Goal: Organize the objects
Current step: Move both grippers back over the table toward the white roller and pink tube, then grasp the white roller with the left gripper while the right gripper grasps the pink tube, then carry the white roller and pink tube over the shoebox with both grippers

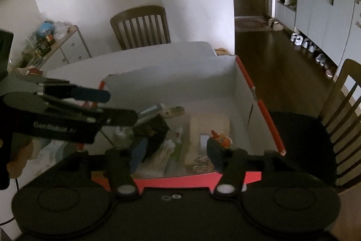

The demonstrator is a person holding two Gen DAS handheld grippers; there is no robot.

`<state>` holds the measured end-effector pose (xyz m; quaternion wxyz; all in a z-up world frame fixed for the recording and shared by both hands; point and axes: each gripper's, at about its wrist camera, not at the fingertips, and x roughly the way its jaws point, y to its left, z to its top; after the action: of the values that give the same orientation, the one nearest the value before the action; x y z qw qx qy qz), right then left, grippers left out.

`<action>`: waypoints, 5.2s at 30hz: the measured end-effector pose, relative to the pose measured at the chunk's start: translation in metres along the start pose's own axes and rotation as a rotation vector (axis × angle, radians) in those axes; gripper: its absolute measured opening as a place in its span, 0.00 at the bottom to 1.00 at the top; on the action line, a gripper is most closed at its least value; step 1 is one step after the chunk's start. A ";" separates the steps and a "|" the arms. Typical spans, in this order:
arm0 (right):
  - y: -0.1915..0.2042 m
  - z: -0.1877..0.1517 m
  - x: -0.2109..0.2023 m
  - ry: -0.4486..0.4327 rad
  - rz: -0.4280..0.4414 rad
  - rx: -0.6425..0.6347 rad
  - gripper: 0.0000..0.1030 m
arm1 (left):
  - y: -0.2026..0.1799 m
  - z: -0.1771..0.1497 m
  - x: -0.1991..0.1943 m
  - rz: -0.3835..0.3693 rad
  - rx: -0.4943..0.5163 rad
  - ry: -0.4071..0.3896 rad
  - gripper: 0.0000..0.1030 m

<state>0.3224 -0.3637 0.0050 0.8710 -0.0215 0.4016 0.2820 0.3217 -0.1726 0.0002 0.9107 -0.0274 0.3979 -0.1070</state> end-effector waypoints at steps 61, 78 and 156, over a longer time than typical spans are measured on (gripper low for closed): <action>0.235 0.040 0.181 0.194 -0.069 -0.070 0.89 | 0.258 -0.129 -0.031 -0.047 0.297 0.046 1.00; 0.240 0.044 0.238 0.254 -0.044 -0.056 0.81 | 0.279 -0.118 0.022 -0.130 0.487 0.087 0.85; 0.243 -0.077 0.096 0.256 -0.063 -0.003 0.25 | 0.242 -0.186 -0.049 -0.126 0.399 0.186 0.70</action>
<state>0.1958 -0.1344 -0.0700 0.8211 -0.0715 0.5082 0.2501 0.1949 0.0806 -0.1239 0.8491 0.1384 0.4486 -0.2421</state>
